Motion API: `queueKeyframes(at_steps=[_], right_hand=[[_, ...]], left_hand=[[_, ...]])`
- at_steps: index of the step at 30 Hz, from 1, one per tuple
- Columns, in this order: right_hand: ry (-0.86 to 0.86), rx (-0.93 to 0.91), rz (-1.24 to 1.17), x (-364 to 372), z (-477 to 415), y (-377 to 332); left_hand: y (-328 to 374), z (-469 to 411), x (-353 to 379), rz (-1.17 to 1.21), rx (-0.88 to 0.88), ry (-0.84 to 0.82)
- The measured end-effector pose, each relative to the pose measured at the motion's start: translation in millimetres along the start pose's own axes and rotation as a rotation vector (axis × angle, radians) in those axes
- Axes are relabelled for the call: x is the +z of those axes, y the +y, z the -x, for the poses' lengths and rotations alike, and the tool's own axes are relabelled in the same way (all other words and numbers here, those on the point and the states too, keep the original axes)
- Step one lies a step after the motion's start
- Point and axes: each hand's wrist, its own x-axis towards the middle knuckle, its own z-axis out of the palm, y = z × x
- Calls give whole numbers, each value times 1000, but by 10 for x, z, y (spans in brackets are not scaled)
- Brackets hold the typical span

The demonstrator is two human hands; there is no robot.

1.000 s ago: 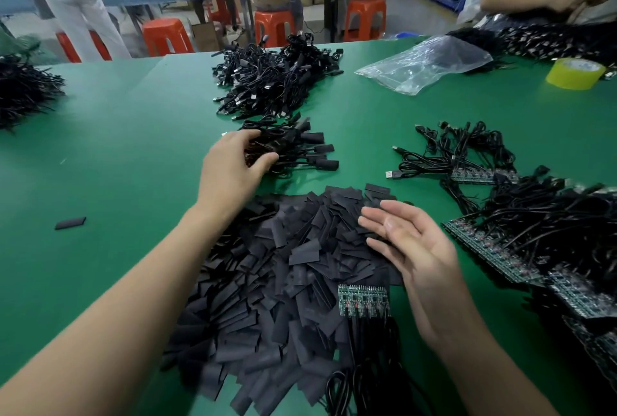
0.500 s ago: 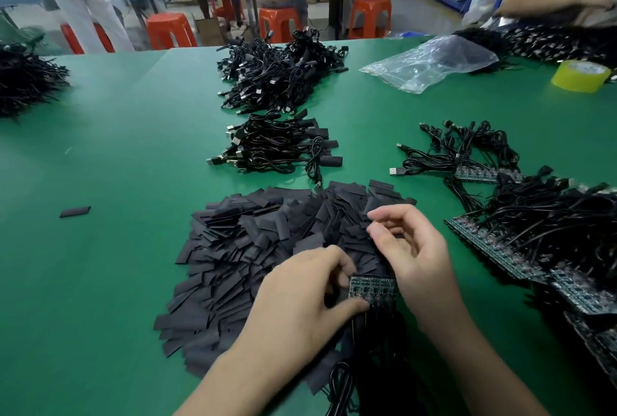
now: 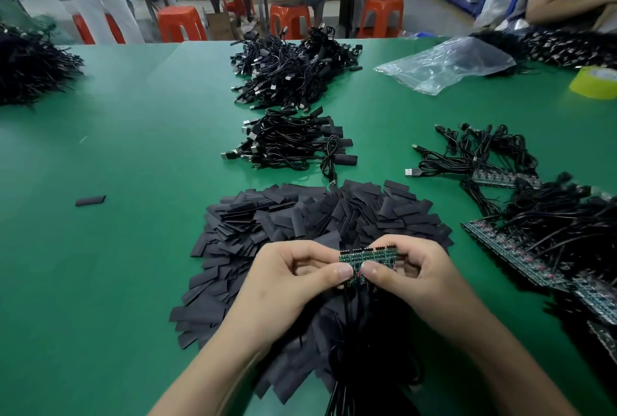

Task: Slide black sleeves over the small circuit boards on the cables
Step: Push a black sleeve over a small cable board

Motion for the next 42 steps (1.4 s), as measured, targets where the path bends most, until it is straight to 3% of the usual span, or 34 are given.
queueKeyframes(at_steps=[19,22,26,28,31,35,38,42], right_hand=[[-104,151,-327,13,30,-42],[-91,134,-143,-105,26,-35],[76,-224,249,-82,17,-16],[71,-301,264,5,33,-22],[-49,-188,92,144,70,-31],[60,-94,-322,199,54,-119],[51,-22,-703,17,52,-187],[95,150,-881,-265,-18,-207]], left_hand=[[9,4,-67,265,-149,-142],[77,7,-154,253,-68,-148],[181,41,-97,205,45,-99],[214,37,1,119,116,-21],[272,-39,150,16,204,60],[381,-303,226,-158,324,19],[380,-697,260,-462,379,66],[239,-1292,421,-931,371,82]])
